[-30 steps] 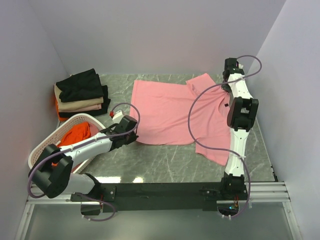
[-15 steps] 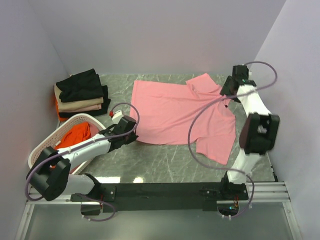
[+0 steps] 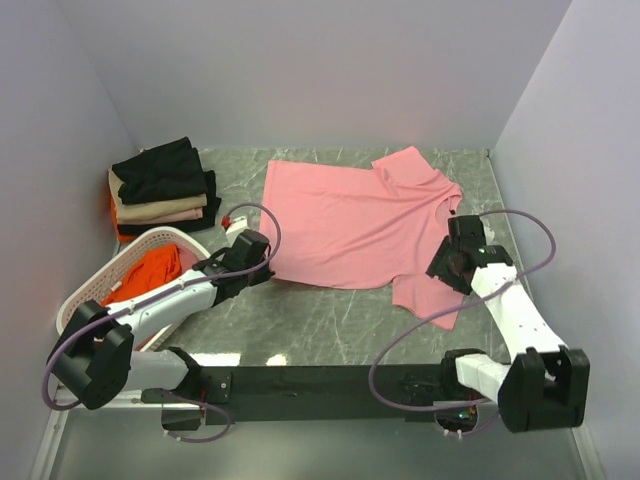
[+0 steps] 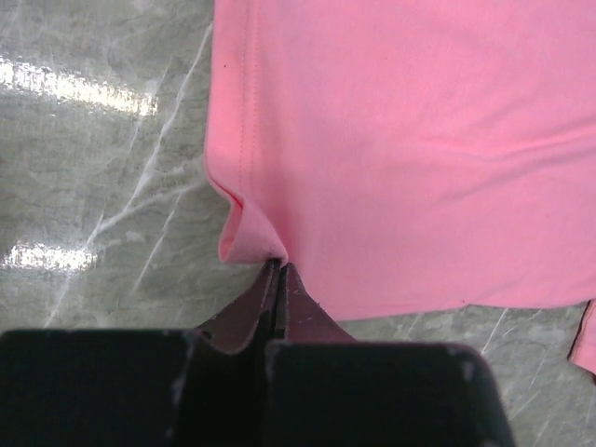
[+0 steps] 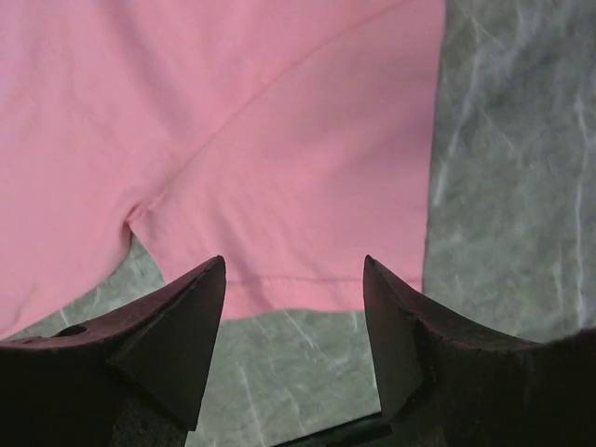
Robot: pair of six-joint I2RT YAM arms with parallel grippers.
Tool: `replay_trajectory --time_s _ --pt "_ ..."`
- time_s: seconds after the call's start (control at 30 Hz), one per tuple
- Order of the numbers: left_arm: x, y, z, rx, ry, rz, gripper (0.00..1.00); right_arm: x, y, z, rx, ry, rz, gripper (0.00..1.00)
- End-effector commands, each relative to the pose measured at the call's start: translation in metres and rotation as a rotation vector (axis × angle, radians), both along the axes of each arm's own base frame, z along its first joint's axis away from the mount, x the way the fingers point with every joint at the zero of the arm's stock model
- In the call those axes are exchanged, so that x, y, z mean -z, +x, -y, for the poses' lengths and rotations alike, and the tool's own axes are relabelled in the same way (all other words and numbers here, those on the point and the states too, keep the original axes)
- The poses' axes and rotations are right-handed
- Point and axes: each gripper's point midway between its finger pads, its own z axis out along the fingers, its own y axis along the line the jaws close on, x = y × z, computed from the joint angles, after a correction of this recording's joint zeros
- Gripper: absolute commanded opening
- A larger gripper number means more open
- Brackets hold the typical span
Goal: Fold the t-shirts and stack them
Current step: Flatten the tshirt out
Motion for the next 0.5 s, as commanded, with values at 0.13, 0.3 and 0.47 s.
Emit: replay_trajectory --time_s 0.13,0.3,0.47 --pt "-0.015 0.007 0.001 0.052 -0.029 0.059 0.01 0.003 -0.024 -0.001 0.059 0.031 -0.102 0.68" --pt "-0.017 0.009 -0.008 0.058 -0.046 0.075 0.01 0.038 -0.046 -0.026 0.099 0.181 -0.266 0.68" --pt "-0.014 0.015 -0.024 0.058 -0.044 0.075 0.0 0.056 -0.061 -0.021 0.197 0.174 -0.336 0.67"
